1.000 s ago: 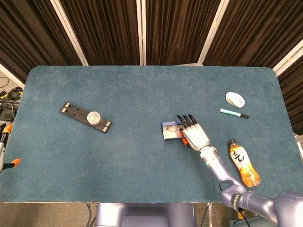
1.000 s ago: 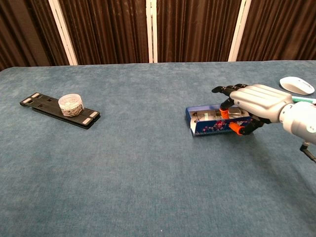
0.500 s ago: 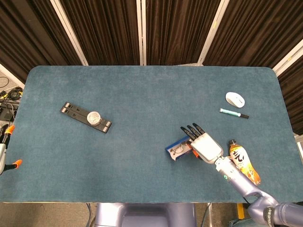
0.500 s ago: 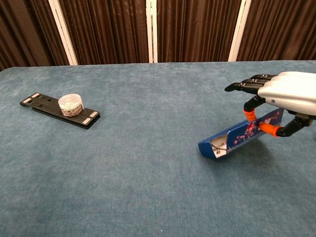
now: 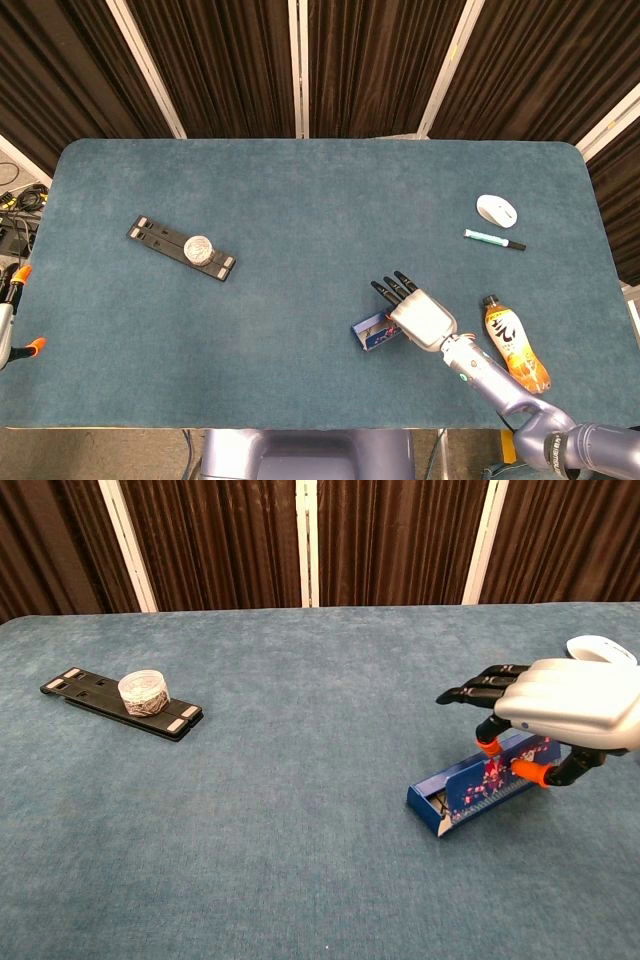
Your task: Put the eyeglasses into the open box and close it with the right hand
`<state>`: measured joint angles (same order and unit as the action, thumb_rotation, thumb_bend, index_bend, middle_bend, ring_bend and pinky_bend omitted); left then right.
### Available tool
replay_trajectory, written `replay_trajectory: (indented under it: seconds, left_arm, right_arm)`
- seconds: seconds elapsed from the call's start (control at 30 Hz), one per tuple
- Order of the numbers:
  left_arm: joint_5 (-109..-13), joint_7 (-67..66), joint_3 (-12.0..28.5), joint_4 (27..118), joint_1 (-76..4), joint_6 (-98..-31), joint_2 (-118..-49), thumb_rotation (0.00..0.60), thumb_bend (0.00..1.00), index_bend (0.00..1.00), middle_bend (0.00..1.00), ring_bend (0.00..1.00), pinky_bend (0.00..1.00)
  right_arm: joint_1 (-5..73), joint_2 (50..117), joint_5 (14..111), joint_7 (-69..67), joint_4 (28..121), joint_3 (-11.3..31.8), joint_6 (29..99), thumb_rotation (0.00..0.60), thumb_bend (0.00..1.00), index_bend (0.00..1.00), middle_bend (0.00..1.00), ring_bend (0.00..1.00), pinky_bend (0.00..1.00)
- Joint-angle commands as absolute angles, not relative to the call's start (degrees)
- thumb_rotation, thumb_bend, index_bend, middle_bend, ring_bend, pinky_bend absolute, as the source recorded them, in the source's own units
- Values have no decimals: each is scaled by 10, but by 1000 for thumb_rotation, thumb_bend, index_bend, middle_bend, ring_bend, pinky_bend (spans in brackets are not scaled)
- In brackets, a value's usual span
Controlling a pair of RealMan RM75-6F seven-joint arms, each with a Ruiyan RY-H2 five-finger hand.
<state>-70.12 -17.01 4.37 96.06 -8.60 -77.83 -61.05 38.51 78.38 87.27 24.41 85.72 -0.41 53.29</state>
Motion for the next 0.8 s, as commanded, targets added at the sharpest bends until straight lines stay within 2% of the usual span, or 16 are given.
replay_trajectory:
  seconds: [0.03,0.2,0.3,0.43,0.57,0.67,0.8]
  left_arm:
    - [-700,-171,44,960,-86,-778,-611,600,0,0,0,0,0]
    - [-699,-172,44,960,-87,-777,-611,600,0,0,0,0,0]
    - [-697,-174,44,960,-87,-775,-612,600,0,0,0,0,0]
    - [-695,-176,44,959,-88,-775,-612,600,0,0,0,0,0]
    - [-694,-177,44,958,-88,-774,-614,600,0,0,0,0,0]
    - [-693,-178,44,958,-89,-773,-614,600,0,0,0,0,0]
    - [-691,-179,45,957,-89,-773,-615,600,0,0,0,0,0]
  right_arm:
    - [388,790,870,249,853,-3,528,600,451,633,0,0,0]
    - [391,801,866,256,844,-1,524,600,450,623,0,0,0]
    - [392,811,864,255,834,2,523,600,446,583,0,0,0]
    - [392,825,861,253,821,6,529,600,425,406,0,0,0]
    - [388,842,865,252,804,10,545,600,327,233,0,0,0]
    - [385,855,865,252,791,14,557,600,228,190,0,0,0]
    - [382,859,873,242,792,20,579,600,161,160,0,0,0]
